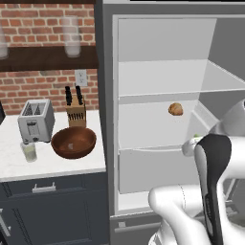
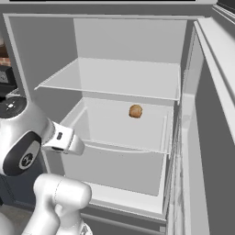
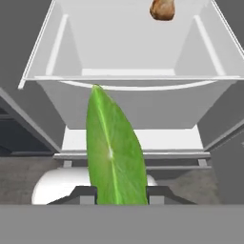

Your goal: Grab a lemon wedge from the fridge and one ice cube from the ice bowl, and put them in the glass of lemonade.

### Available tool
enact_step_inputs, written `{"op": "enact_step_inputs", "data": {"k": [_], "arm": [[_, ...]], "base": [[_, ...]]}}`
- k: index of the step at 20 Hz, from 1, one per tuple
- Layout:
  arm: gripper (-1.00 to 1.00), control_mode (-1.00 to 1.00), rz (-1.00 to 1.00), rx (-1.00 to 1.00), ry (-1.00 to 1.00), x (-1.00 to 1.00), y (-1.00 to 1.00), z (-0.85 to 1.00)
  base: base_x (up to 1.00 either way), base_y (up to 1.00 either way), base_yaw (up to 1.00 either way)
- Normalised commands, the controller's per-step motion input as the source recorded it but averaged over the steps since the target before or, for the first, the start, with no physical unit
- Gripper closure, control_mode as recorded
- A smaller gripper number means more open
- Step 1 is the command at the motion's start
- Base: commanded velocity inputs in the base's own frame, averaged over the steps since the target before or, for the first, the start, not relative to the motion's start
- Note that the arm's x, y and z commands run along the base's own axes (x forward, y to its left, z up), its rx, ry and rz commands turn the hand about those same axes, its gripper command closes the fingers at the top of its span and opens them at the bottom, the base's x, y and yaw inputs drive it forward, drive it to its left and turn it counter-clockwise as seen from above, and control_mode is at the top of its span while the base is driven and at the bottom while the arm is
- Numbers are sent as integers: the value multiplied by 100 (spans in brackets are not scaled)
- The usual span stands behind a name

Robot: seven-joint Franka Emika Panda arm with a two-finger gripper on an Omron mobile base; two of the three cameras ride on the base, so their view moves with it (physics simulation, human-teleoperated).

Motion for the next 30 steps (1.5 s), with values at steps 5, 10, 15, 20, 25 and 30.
{"op": "enact_step_inputs", "data": {"k": [5, 10, 15, 20, 25, 30], "arm": [[100, -100, 0, -1, -18, -38, 12, 2], [100, 100, 0, 0, 0, 0, 0, 0], [100, 100, 0, 0, 0, 0, 0, 0], [100, 100, 0, 0, 0, 0, 0, 0], [100, 100, 0, 0, 0, 0, 0, 0], [100, 100, 0, 0, 0, 0, 0, 0]], "base": [[0, 0, 0], [-78, 20, 0], [-99, 28, 0], [-35, 72, 0], [8, 100, -3], [26, 100, -8]]}}
